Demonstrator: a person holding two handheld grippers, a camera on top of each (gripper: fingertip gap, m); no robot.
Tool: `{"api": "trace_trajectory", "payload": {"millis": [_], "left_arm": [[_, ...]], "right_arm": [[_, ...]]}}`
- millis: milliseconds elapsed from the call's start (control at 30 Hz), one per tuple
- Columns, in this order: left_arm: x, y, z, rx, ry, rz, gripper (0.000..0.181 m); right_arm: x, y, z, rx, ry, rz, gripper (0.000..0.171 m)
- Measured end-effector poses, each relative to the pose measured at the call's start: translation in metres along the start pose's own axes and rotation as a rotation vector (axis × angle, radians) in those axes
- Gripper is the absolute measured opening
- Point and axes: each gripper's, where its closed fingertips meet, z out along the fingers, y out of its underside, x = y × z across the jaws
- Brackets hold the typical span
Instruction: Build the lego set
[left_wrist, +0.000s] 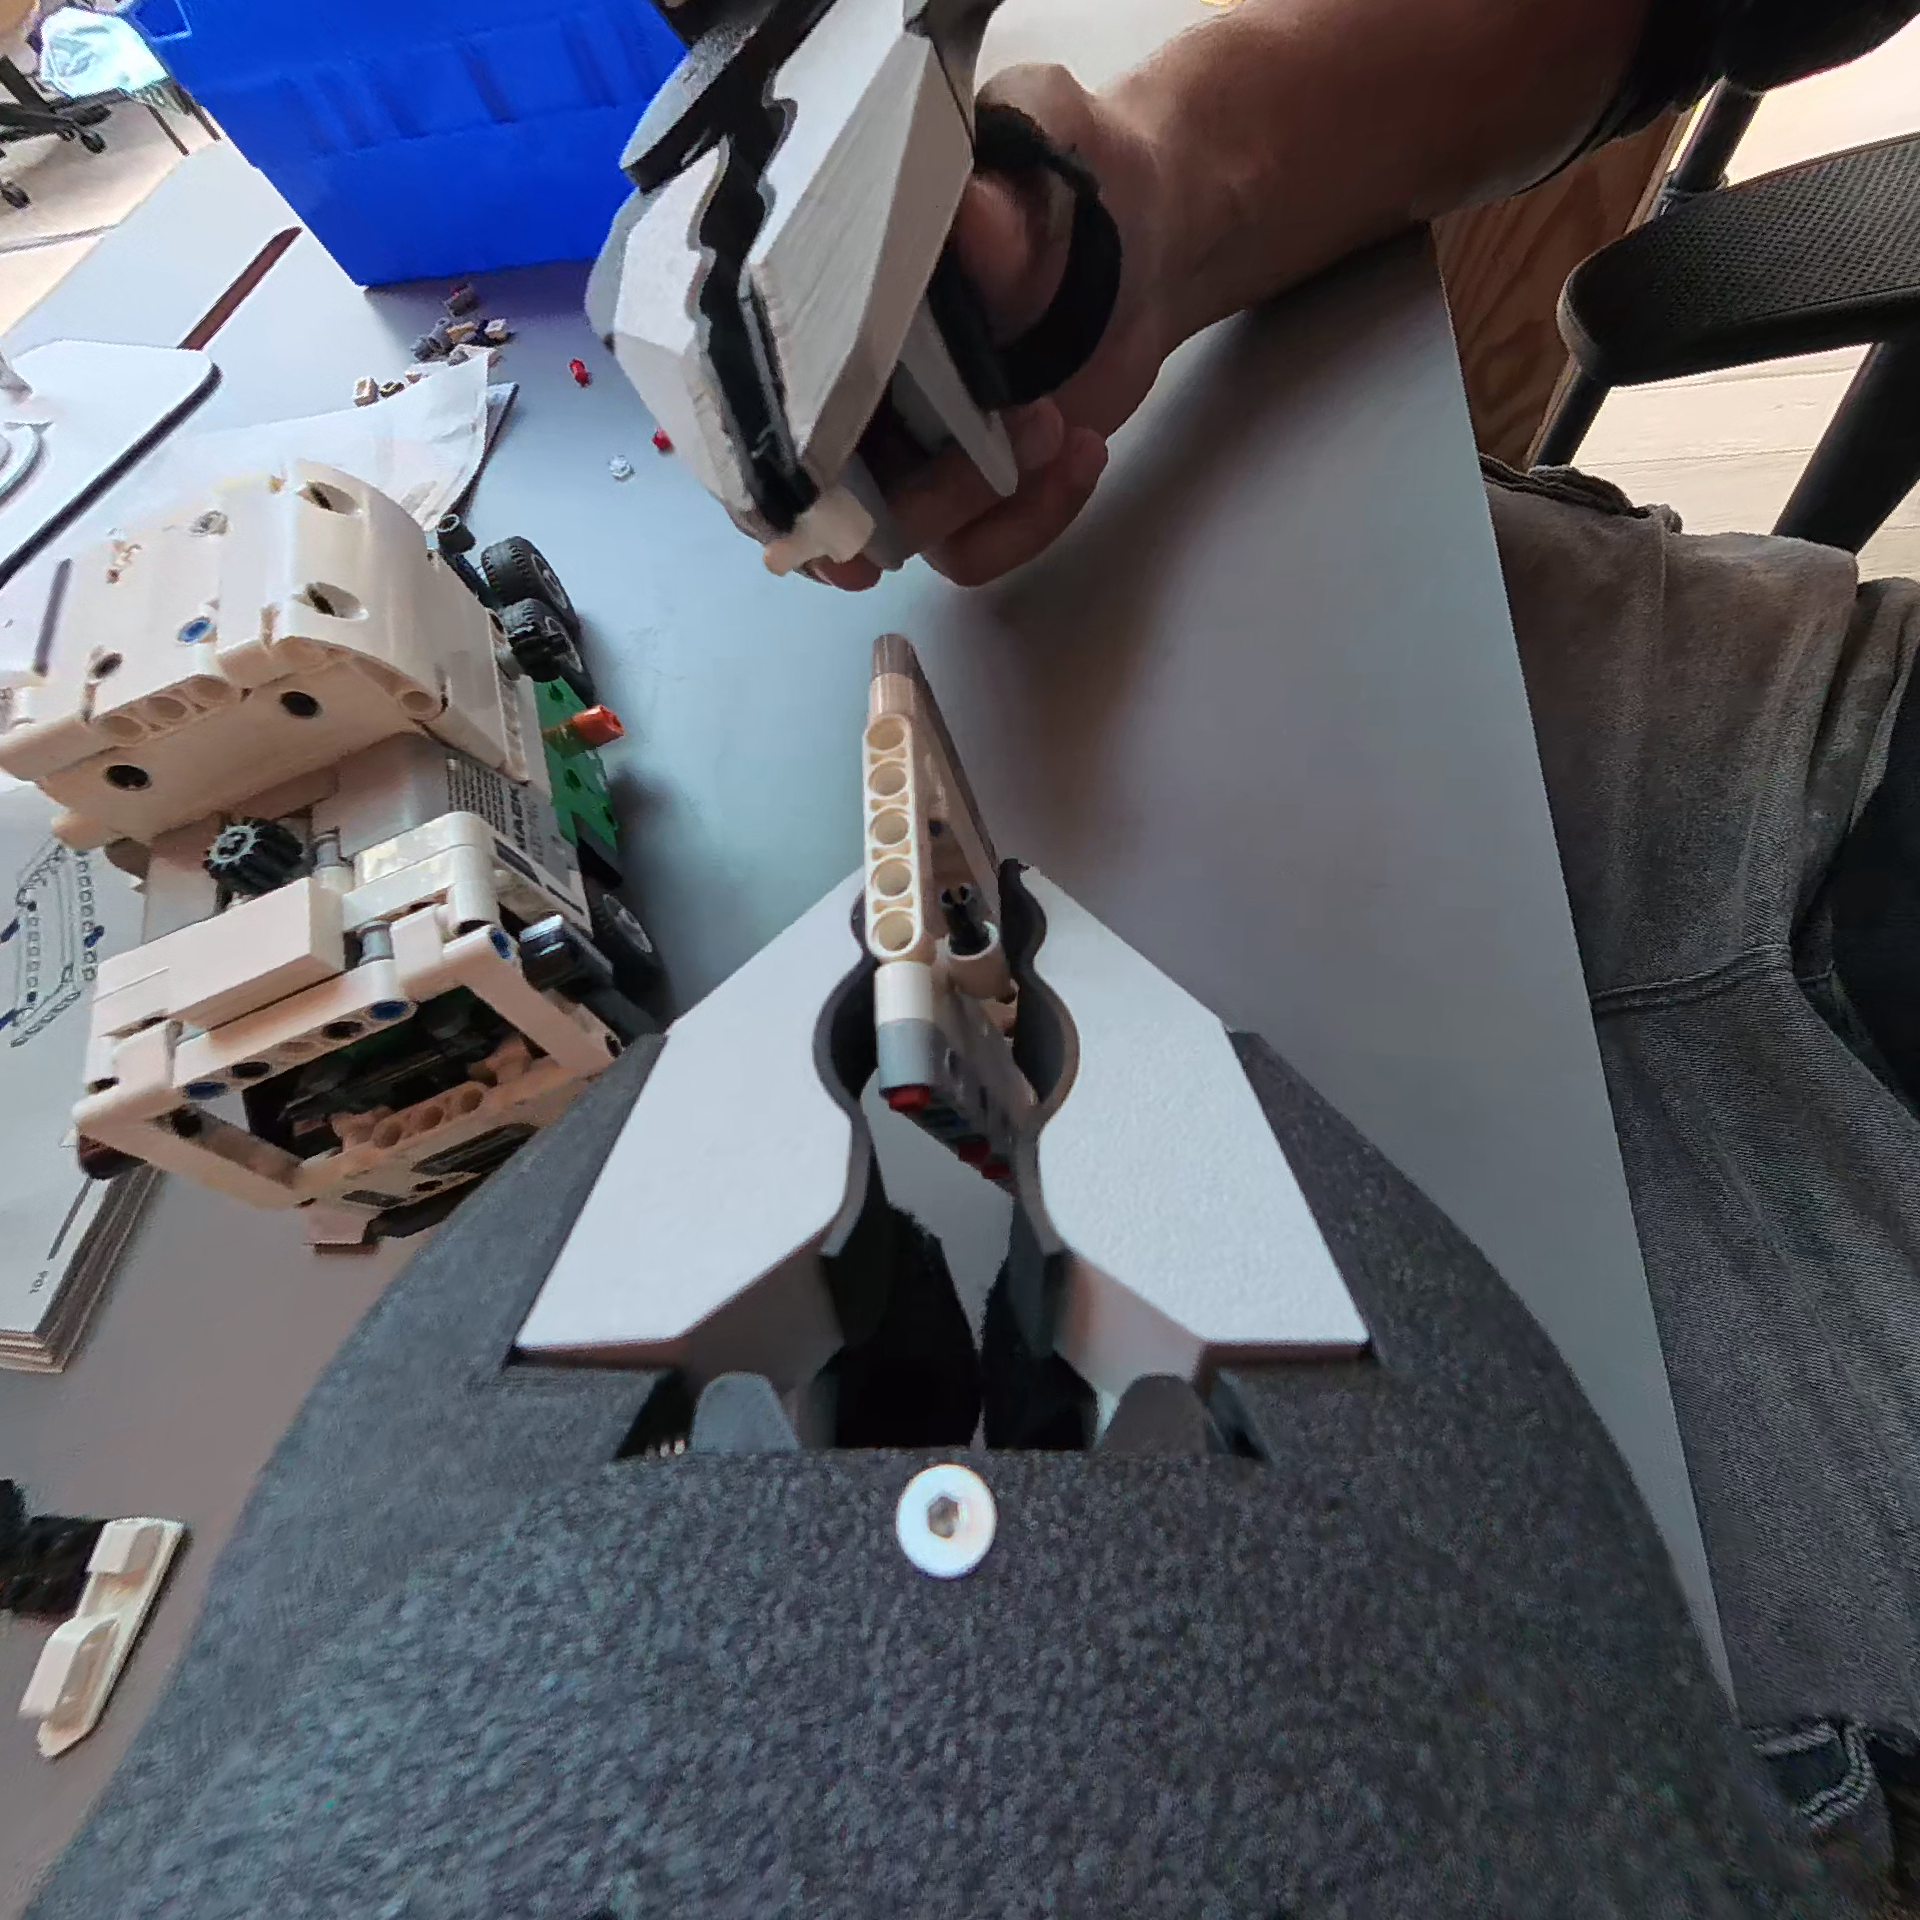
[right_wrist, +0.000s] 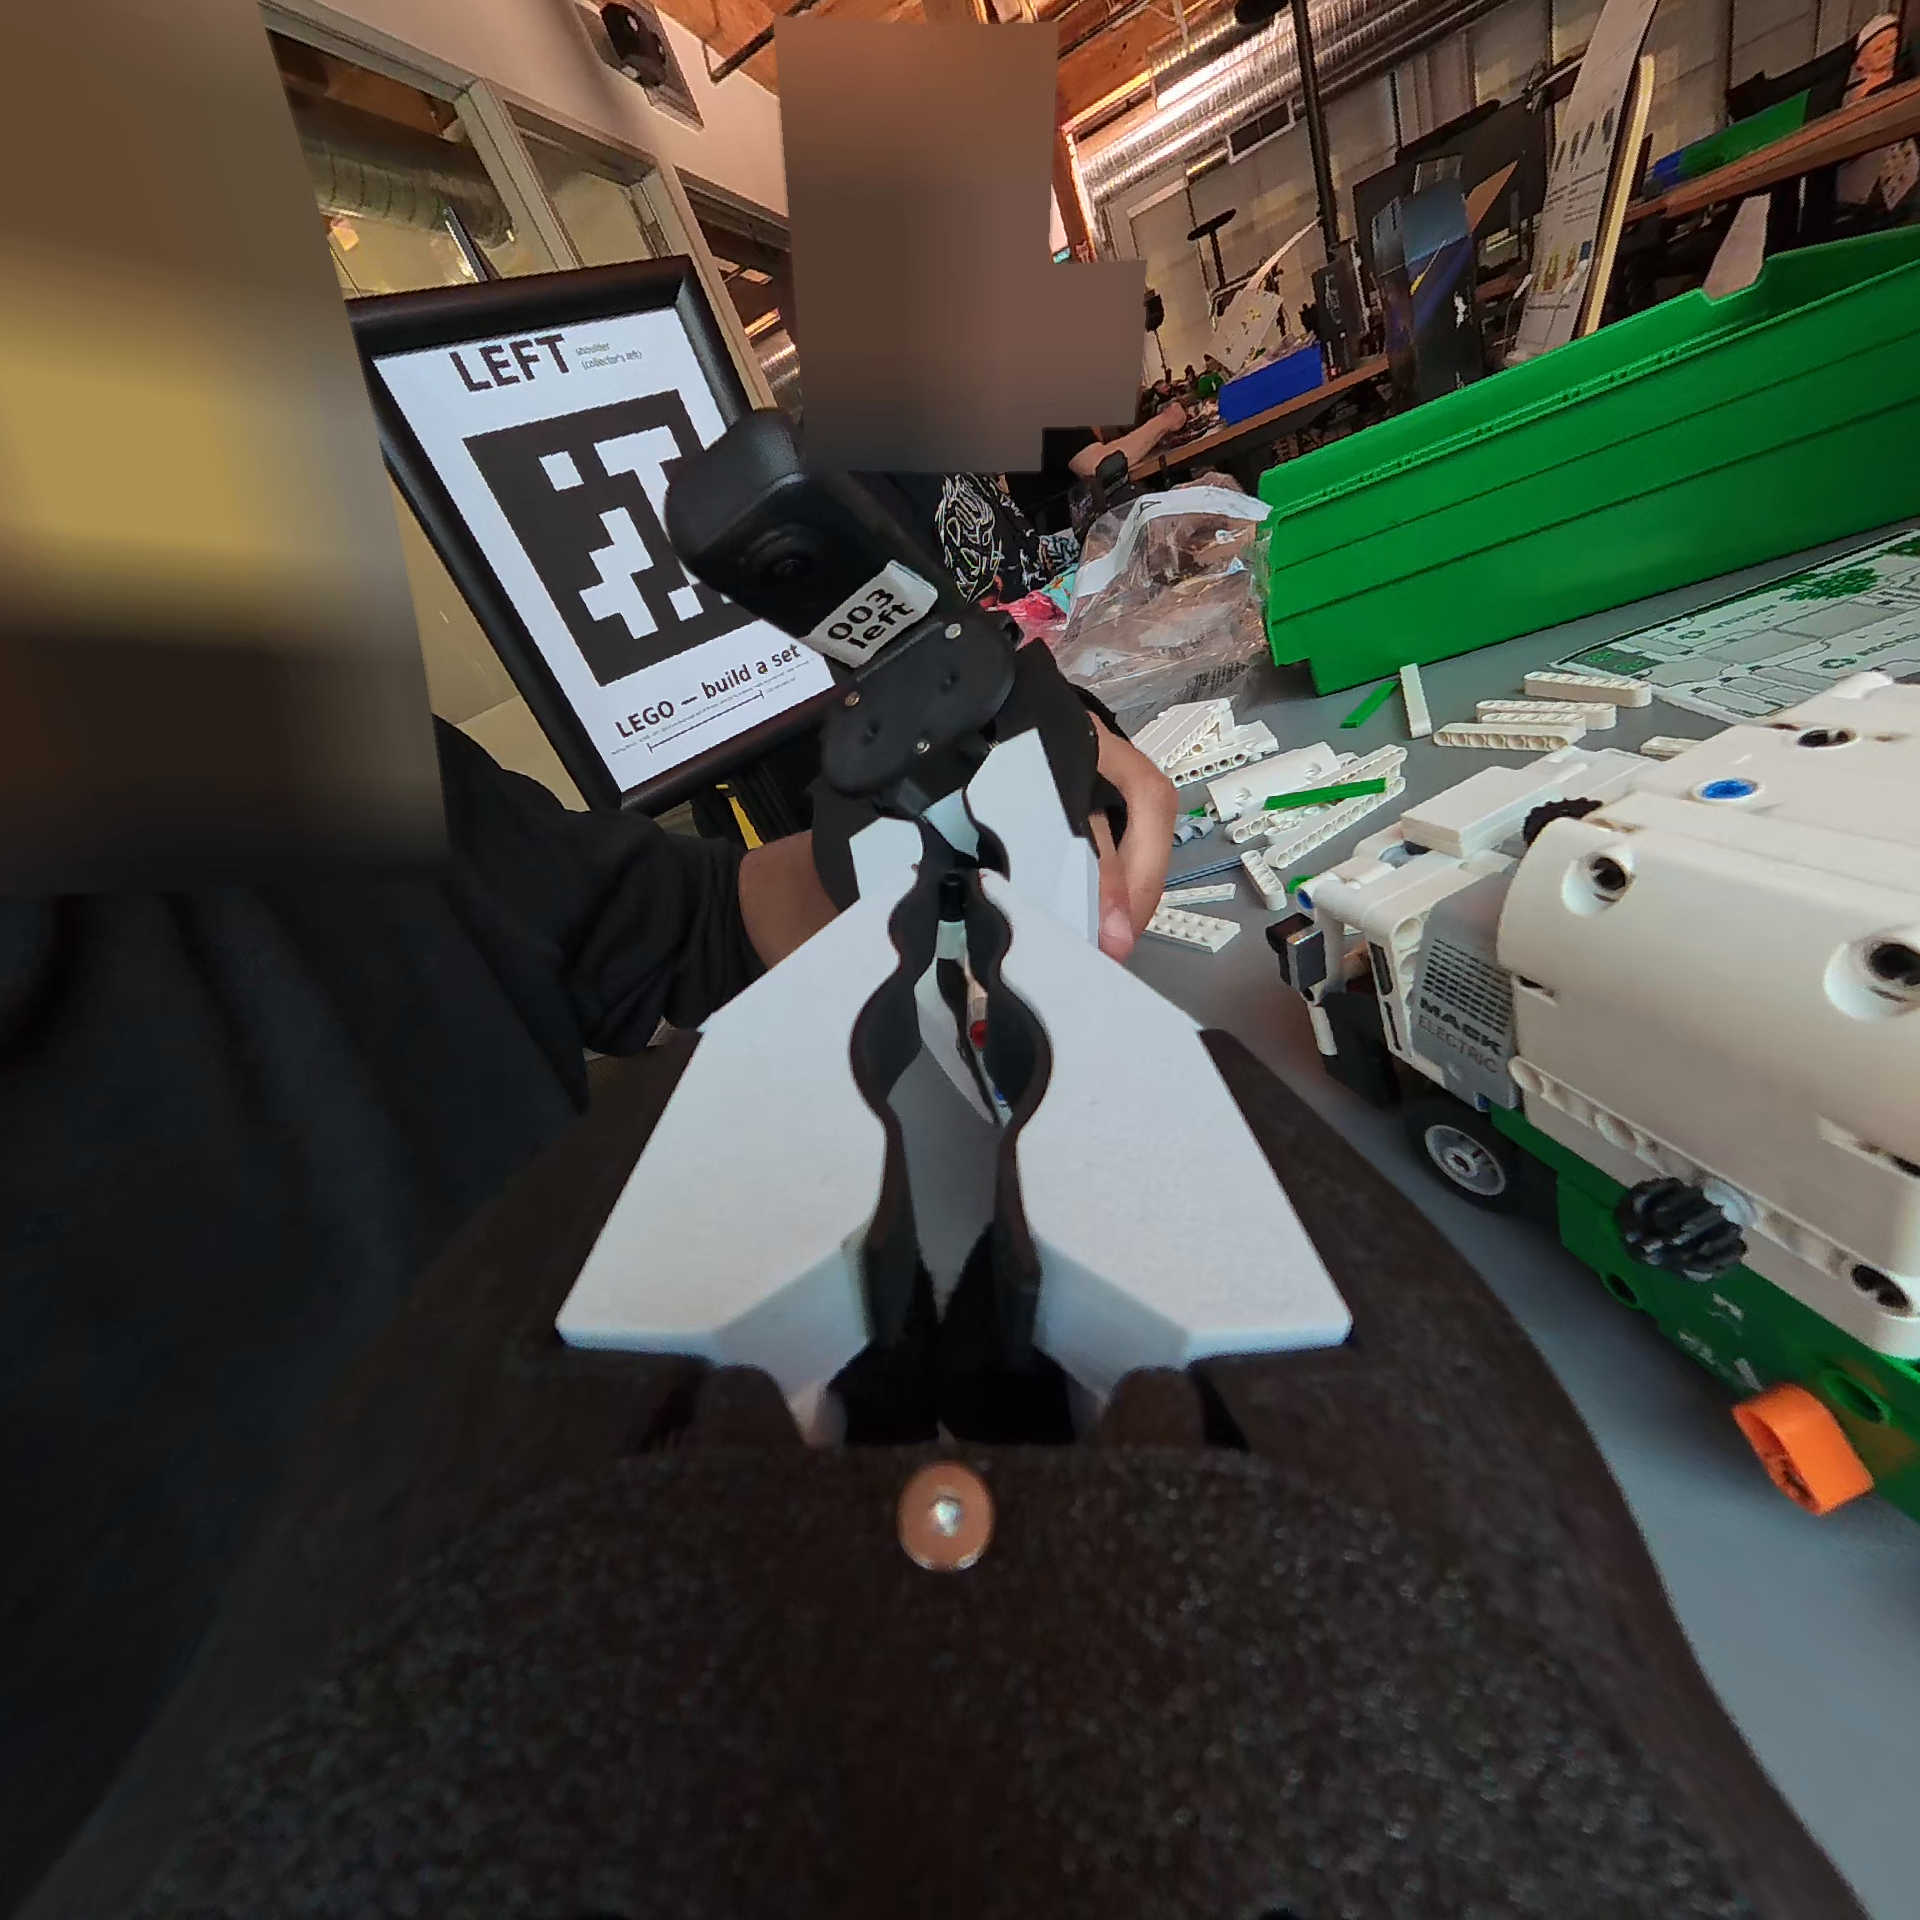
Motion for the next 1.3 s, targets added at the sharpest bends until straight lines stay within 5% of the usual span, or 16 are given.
{"api": "trace_trajectory", "payload": {"millis": [33, 933, 1300], "left_arm": [[0.0, -0.001, 0.0, 0.005, 0.002, -0.003, 0.016], [-0.007, -0.023, -0.013, 0.115, 0.0, -0.035, 0.013], [-0.019, -0.019, -0.013, -0.139, -0.028, -0.082, 0.009]], "right_arm": [[0.0, 0.0, 0.0, 0.001, -0.001, 0.0, 0.003], [0.0, -0.001, -0.001, 0.003, 0.0, 0.003, 0.003], [0.01, 0.003, -0.01, -0.092, 0.112, -0.104, 0.003]]}}
